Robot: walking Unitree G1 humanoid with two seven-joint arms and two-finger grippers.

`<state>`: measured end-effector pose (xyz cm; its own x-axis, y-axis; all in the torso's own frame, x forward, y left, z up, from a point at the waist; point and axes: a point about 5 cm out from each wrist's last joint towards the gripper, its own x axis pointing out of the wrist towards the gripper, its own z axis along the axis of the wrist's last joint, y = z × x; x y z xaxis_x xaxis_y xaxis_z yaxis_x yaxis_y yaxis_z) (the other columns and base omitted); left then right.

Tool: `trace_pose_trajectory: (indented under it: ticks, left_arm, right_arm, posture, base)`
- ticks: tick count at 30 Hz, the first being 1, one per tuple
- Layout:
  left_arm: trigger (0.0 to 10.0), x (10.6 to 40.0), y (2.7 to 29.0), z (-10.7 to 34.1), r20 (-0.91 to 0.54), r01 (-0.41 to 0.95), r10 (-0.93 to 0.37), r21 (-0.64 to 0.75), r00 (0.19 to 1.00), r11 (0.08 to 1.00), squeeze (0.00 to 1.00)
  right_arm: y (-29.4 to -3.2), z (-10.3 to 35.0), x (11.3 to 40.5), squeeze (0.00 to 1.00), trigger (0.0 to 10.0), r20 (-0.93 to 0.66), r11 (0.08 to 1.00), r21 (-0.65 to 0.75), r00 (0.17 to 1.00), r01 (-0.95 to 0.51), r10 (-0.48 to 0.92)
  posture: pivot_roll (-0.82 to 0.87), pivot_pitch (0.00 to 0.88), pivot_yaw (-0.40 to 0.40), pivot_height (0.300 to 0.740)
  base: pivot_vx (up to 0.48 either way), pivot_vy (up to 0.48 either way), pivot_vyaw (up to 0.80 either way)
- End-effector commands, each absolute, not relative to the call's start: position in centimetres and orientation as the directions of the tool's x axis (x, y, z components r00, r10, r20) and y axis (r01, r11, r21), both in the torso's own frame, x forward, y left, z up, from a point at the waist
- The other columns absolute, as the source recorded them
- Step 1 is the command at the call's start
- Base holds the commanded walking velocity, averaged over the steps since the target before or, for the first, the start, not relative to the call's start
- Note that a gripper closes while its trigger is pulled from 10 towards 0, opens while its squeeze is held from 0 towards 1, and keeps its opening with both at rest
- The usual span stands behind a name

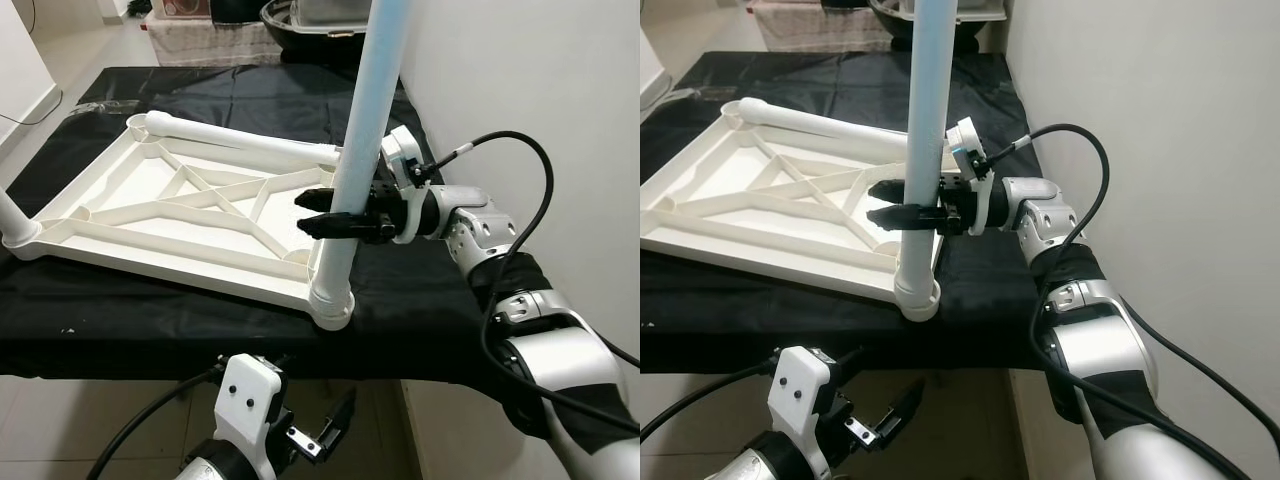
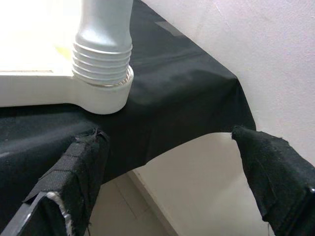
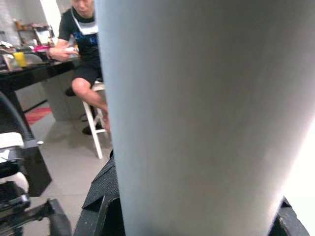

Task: Building children table

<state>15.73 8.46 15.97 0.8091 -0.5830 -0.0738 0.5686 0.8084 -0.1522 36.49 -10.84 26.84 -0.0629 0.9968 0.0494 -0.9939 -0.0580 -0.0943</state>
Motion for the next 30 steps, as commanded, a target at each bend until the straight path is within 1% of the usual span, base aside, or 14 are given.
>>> trace_pose_trajectory:
  ticks: [1, 4, 11, 14, 18, 25, 28, 29, 30]
  left_arm:
    - [10.0, 15.5, 8.5, 16.1, -0.086, 0.565, -0.578, -0.142, 0.811, 0.813, 0.0]
    - [10.0, 15.5, 8.6, 16.2, -0.089, 0.56, -0.574, -0.139, 0.814, 0.817, 0.0]
    - [10.0, 15.6, 8.6, 16.2, -0.088, 0.559, -0.572, -0.136, 0.816, 0.818, 0.0]
    - [10.0, 15.7, 8.5, 16.2, -0.087, 0.557, -0.57, -0.135, 0.817, 0.819, 0.0]
    - [10.0, 15.9, 8.4, 16.1, -0.085, 0.555, -0.567, -0.132, 0.819, 0.821, 0.0]
    - [10.0, 16.2, 8.4, 16.0, -0.081, 0.553, -0.565, -0.129, 0.821, 0.823, 0.0]
    - [10.0, 16.3, 8.4, 16.0, -0.081, 0.553, -0.565, -0.127, 0.821, 0.823, 0.0]
    - [10.0, 16.3, 8.4, 16.0, -0.08, 0.553, -0.564, -0.125, 0.822, 0.824, 0.0]
    - [10.0, 16.3, 8.4, 16.0, -0.08, 0.552, -0.562, -0.124, 0.823, 0.825, 0.0]
  right_arm:
    - [-10.7, 25.9, 36.4, 0.0, 10.0, 0.005, -0.084, -0.073, -0.084, -0.994, 0.996]
    - [-10.5, 25.2, 36.5, 0.0, 10.0, -0.048, -0.112, -0.083, -0.109, -0.99, 0.993]
    - [-10.3, 24.8, 36.4, 0.0, 10.0, -0.079, -0.12, -0.088, -0.113, -0.989, 0.99]
    - [-10.2, 24.6, 36.5, 0.0, 10.0, -0.117, -0.111, -0.112, -0.098, -0.987, 0.988]
    - [-9.9, 24.5, 36.4, 0.0, 10.0, -0.143, -0.119, -0.154, -0.097, -0.981, 0.985]
    - [-9.4, 23.5, 36.2, 0.0, 10.0, -0.155, -0.102, -0.149, -0.079, -0.984, 0.985]
    - [-9.4, 23.2, 36.2, 0.0, 10.0, -0.151, -0.083, -0.137, -0.062, -0.987, 0.987]
    - [-9.4, 23.0, 36.3, 0.0, 10.0, -0.143, -0.058, -0.134, -0.039, -0.989, 0.989]
    - [-9.4, 22.7, 36.6, 0.0, 10.0, -0.124, 0.012, -0.131, 0.028, -0.991, 0.992]
  posture:
    - [0.14, 0.241, -0.036, 0.74]
    - [0.14, 0.244, -0.036, 0.74]
    - [0.14, 0.246, -0.036, 0.74]
    - [0.14, 0.245, -0.039, 0.74]
    - [0.13, 0.238, -0.04, 0.74]
    - [0.13, 0.232, -0.04, 0.74]
    - [0.13, 0.227, -0.037, 0.74]
    - [0.13, 0.227, -0.039, 0.74]
    - [0.13, 0.226, -0.038, 0.74]
  base:
    - [0.0, 0.0, 0.0]
    - [0.0, 0.0, 0.0]
    - [0.0, 0.0, 0.0]
    - [0.0, 0.0, 0.0]
    - [0.0, 0.0, 0.0]
    - [0.0, 0.0, 0.0]
    - [0.0, 0.0, 0.0]
    - [0.0, 0.0, 0.0]
    - [0.0, 0.0, 0.0]
